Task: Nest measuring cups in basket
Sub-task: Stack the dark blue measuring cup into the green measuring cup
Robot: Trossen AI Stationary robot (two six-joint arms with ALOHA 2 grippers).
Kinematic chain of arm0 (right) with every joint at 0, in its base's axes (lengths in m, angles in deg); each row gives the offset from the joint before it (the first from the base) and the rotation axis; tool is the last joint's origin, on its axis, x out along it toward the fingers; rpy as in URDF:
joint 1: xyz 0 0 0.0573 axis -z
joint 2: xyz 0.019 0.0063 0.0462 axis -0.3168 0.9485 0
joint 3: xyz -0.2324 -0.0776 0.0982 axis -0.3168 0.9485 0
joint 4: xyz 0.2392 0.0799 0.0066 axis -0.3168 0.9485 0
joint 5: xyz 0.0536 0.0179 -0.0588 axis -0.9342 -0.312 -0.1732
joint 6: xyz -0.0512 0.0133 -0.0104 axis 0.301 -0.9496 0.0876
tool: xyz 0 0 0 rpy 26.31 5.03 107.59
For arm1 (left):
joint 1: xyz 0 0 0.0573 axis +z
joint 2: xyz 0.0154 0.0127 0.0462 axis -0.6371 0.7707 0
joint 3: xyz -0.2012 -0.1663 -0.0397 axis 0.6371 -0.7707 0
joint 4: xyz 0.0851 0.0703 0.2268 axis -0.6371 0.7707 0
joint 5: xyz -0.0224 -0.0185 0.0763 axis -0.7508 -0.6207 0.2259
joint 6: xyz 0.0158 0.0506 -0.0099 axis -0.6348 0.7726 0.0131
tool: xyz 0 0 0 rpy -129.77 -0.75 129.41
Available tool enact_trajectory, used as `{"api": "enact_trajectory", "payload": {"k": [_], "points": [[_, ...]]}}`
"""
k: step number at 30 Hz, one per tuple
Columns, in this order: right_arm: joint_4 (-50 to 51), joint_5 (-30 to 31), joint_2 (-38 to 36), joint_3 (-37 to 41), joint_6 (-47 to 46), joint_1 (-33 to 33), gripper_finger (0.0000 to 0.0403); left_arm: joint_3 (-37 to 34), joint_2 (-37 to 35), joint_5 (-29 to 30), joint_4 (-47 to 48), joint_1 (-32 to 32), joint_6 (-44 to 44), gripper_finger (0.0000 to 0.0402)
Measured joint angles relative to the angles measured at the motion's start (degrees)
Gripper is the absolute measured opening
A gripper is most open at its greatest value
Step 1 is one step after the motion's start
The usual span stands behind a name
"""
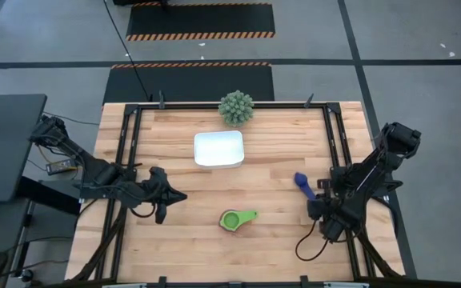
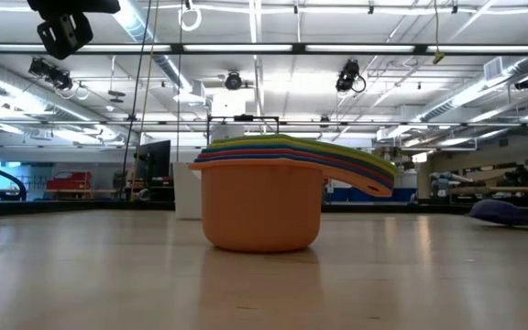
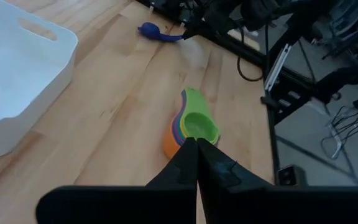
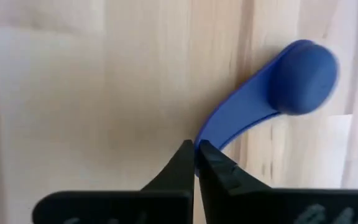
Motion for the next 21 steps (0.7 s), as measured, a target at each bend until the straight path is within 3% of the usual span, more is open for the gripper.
{"api": "enact_trajectory", "payload": {"k": [8,17,21], "points": [[4.94,1.69,-0.36,-8.83,-0.57,-0.13,0.0006,0.02,0.97,0.58,-3.06,0.14,0.75,0.0018],[2.67,3.09,-0.44,-19.15,-2.64,1.26,0.0004,0.0,5.13,-3.62,-5.53,2.67,0.59,0.0114],[-5.26,3.84,-2.36,-22.02,-2.2,2.61,0.0003,0.0,5.53,-5.91,-6.36,3.17,0.82,0.0141]]}}
